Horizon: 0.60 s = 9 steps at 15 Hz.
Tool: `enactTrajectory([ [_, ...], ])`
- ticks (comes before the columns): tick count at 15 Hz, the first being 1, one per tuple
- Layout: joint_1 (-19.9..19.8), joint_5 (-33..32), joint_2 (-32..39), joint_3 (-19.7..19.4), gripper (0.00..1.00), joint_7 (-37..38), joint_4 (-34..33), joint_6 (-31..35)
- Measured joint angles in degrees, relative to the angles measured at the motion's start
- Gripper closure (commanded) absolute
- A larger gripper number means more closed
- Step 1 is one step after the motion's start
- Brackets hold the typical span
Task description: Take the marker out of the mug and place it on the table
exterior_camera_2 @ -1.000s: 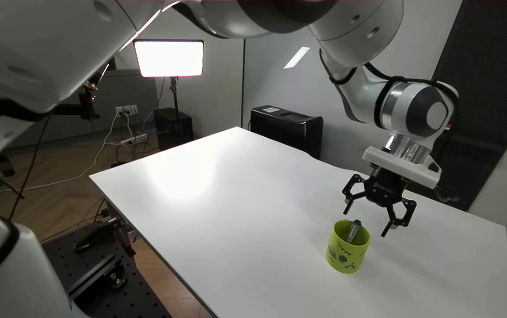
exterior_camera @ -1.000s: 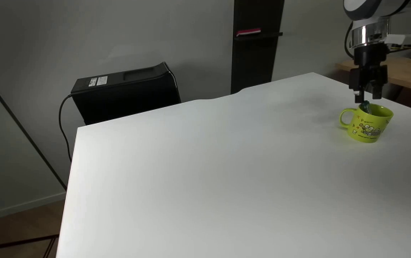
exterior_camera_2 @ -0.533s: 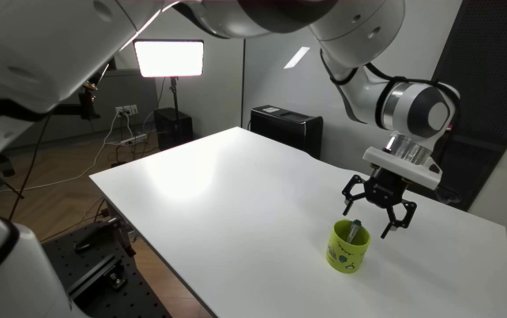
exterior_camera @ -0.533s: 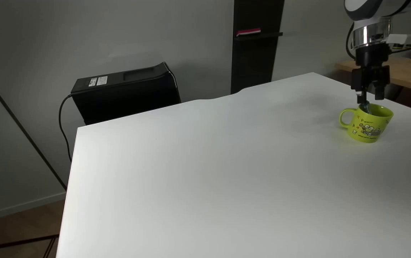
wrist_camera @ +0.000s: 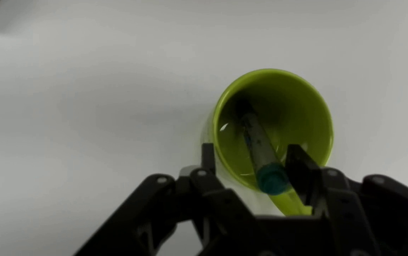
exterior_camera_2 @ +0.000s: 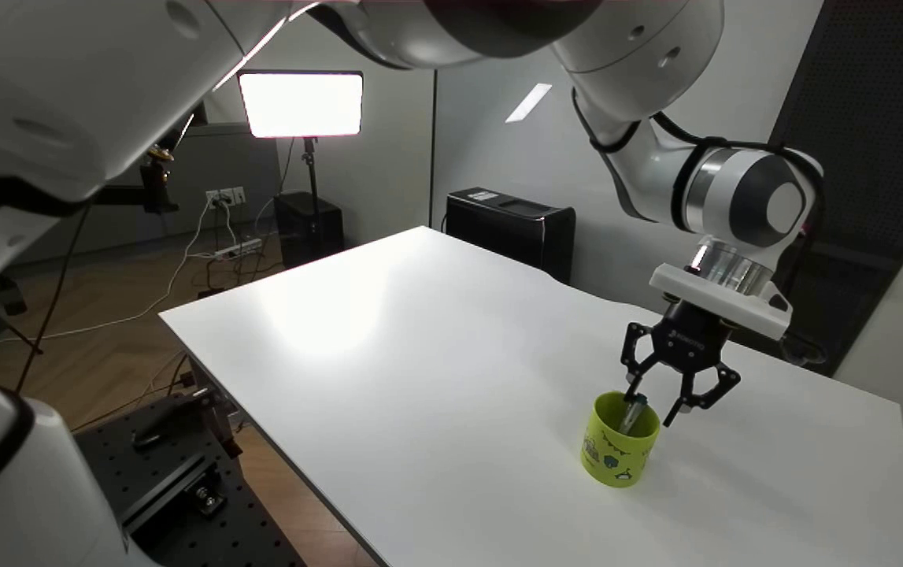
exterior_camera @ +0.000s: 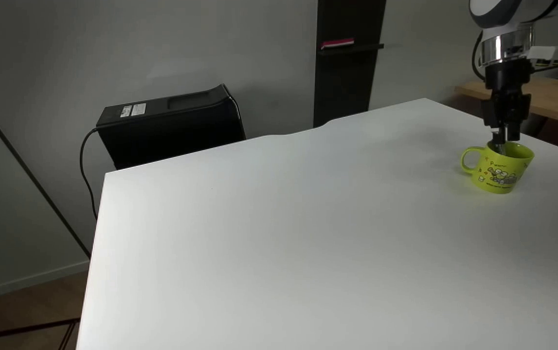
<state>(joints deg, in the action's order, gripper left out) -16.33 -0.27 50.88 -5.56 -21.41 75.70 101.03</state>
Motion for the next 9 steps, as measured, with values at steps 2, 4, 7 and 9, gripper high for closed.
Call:
enactTrajectory([
  [2, -0.05, -0.29, 0.0, -0.27, 0.89, 0.0, 0.0, -0.01],
  [4, -0.16, -0.93, 0.0, -0.43, 0.96, 0.03, 0.0, 0.0],
  [7, -0.24, -1.06, -0.03, -0.67, 0.94, 0.07, -0.1, -0.09],
  [9, -0.24, -1.12, -0.02, -0.77, 0.94, 0.17, -0.11, -0.22],
])
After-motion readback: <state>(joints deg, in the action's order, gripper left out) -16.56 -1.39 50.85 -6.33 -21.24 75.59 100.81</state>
